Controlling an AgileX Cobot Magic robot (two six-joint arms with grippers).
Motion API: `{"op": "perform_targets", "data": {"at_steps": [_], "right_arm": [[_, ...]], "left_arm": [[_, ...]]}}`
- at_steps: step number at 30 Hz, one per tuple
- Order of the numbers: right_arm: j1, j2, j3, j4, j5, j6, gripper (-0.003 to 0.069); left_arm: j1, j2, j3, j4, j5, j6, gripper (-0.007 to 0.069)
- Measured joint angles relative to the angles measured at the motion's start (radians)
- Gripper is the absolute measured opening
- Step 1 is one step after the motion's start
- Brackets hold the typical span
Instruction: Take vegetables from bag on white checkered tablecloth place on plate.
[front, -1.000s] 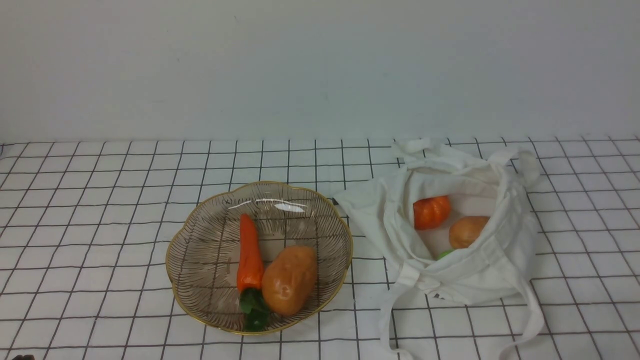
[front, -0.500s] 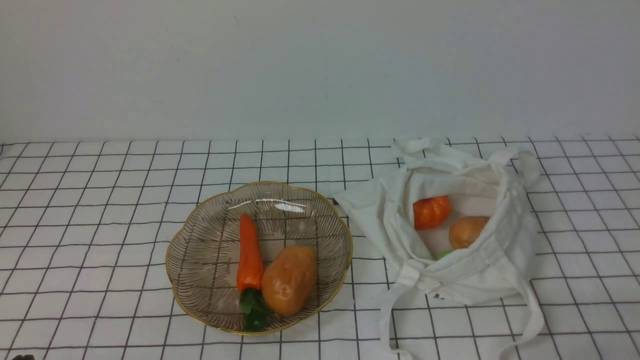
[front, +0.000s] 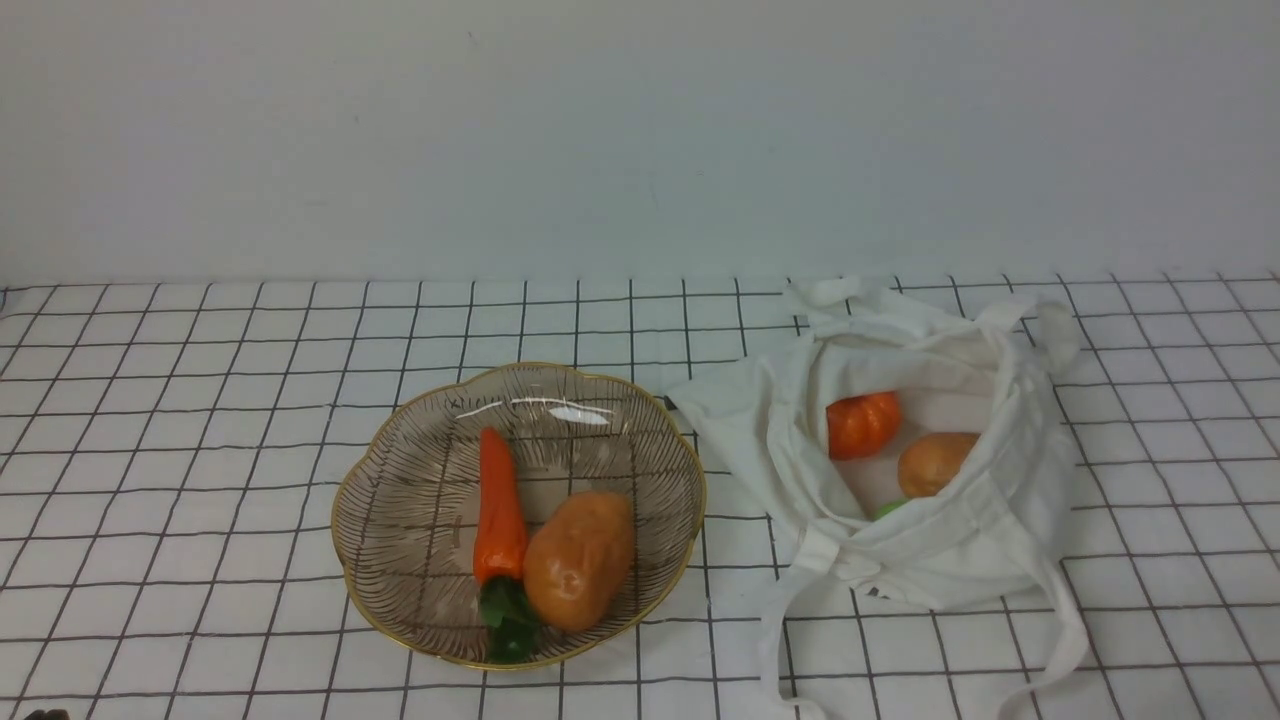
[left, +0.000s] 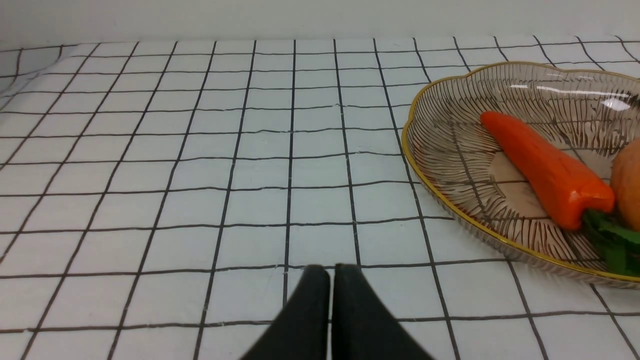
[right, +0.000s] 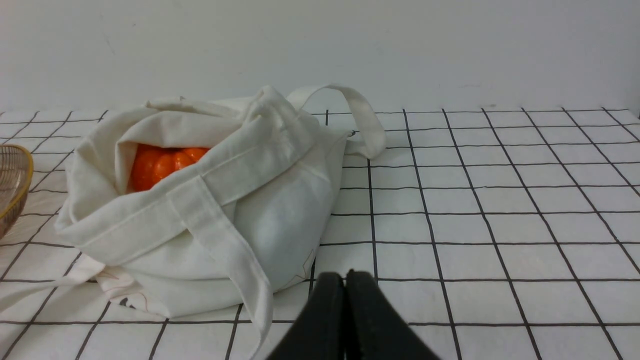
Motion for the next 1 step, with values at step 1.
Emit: {"op": "perform_targets", "data": {"at_steps": [1], "right_arm": [[0.0, 0.0, 0.0, 0.0, 0.0, 0.0, -0.0015]], "left_arm": [[0.0, 0.0, 0.0, 0.0, 0.0, 0.0, -0.0008]]}}
